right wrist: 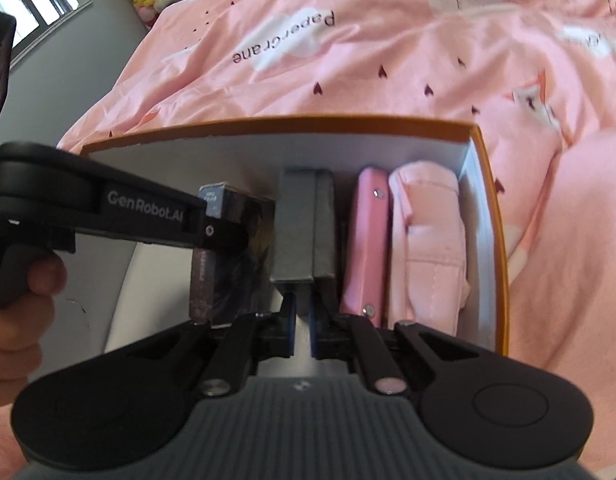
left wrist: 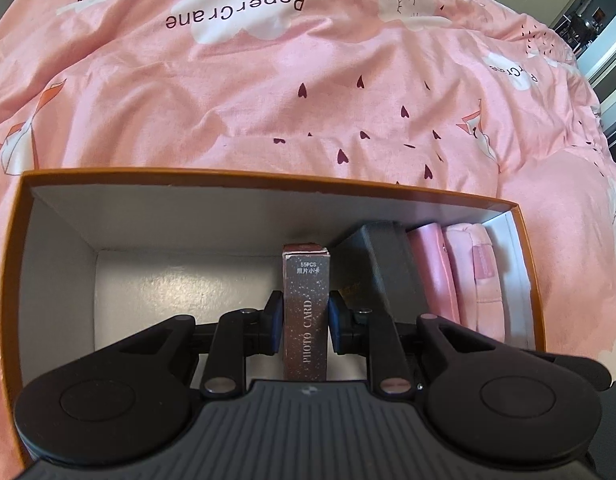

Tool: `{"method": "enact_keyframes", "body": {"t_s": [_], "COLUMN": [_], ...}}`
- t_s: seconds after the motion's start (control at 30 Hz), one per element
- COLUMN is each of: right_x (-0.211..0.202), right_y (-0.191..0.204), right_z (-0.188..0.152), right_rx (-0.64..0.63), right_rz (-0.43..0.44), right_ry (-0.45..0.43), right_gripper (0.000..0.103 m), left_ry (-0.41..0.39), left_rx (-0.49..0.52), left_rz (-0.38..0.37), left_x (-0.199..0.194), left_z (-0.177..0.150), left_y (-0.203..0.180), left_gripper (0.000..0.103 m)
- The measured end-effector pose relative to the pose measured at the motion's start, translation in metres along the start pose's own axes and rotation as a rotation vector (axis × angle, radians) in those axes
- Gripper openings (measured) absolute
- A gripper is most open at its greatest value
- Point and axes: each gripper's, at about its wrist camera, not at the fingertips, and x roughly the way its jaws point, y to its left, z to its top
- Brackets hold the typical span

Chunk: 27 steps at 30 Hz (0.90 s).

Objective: Organize objects
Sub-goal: 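Lower the PHOTO CARD box beside the dark box and open the left gripper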

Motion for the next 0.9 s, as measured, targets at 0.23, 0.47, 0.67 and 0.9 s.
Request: {"method": "enact_keyframes", "body": {"t_s": [0.23,0.47,0.67,0.9], "right_x": [-0.031,-0.044,-0.045,-0.047], "right_y": [0.001,0.007,0.008,0.008], "right_z": [-0.008,-0.007,-0.014,-0.014], "right_rx": [-0.019,-0.033,-0.069,-0.070], "right_rz": [-0.043,-0.051,-0.073,-0.080], "right_ry": [-0.070,-0.106,-0.105,-0.107], "right_gripper": [0.010,0.011,0.012,0.013], "left_ry": [0.001,-0.024,-0.047,-0.061], "left_rx": [0.006,-0.024,-0.082,0.004], "left_rz": [0.007,-0.008,-0.100,-0.109], "left_x": [0.008,0.016,0.014,-0.004], "left_z": [0.001,0.002,0.002,-0.002], "left_y": [-0.010,-0.012,-0.001,-0.007], "left_gripper": [0.025,0.025,0.029,0.031]}}
